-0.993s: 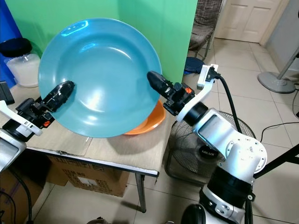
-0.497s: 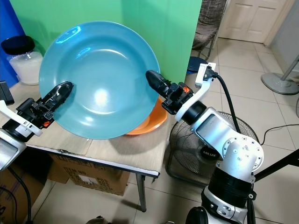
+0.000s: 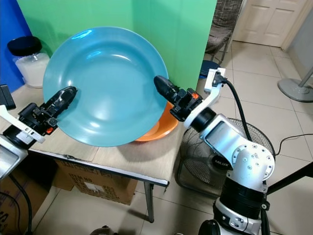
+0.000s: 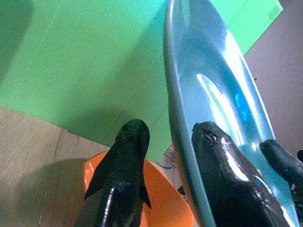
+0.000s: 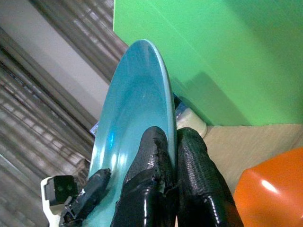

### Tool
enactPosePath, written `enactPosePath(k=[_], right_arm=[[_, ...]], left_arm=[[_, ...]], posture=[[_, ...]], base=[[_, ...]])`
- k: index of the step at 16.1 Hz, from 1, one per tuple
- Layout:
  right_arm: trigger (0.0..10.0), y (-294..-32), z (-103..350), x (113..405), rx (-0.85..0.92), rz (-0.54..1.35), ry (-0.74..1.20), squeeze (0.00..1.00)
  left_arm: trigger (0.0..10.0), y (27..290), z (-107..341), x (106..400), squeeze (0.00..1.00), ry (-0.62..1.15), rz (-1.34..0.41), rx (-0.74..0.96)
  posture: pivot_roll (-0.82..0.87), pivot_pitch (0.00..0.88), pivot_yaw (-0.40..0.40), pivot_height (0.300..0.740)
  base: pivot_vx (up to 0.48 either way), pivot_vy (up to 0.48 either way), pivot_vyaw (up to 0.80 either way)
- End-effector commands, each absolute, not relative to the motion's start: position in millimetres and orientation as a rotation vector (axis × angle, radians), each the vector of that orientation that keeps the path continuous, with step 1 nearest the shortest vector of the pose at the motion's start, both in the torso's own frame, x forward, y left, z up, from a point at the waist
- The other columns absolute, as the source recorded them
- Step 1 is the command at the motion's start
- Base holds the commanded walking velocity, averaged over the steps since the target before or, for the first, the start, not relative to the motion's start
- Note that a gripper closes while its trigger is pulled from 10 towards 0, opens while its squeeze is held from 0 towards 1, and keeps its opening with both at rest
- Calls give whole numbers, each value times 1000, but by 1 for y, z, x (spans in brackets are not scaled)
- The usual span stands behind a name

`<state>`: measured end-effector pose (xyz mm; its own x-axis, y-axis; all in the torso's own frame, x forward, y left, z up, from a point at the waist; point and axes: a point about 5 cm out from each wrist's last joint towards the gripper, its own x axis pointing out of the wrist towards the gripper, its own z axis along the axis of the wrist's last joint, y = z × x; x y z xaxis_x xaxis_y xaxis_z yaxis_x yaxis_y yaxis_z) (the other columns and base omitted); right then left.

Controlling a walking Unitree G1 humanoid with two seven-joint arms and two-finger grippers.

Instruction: Setting the table

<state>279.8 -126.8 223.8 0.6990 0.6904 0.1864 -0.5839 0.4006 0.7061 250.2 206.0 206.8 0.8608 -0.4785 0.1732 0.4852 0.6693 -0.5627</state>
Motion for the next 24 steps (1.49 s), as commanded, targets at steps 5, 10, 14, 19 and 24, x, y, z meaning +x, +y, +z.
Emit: enactPosePath(k=[5, 10, 14, 19, 24], right_arm=[[10000, -119, 228, 276, 811, 886, 133, 1000], [10000, -113, 217, 277, 670, 850, 216, 1000], [10000, -112, 206, 278, 617, 801, 334, 0], [0, -114, 196, 283, 655, 768, 385, 0], [0, -115, 195, 285, 706, 747, 392, 0]], left_arm=[[0, 207, 209, 253, 0, -10, -534, -644], [0, 207, 217, 252, 0, -55, -583, -636], [0, 206, 222, 250, 0, -88, -606, -553], [0, 199, 231, 247, 0, -119, -689, -384], [0, 199, 232, 251, 0, -150, -662, -259]], posture=[[144, 0, 25, 740], [146, 0, 30, 740], [146, 0, 30, 740], [148, 0, 26, 740], [148, 0, 26, 740]], base=[[0, 0, 0], [0, 0, 0], [0, 0, 0], [0, 0, 0], [0, 0, 0]])
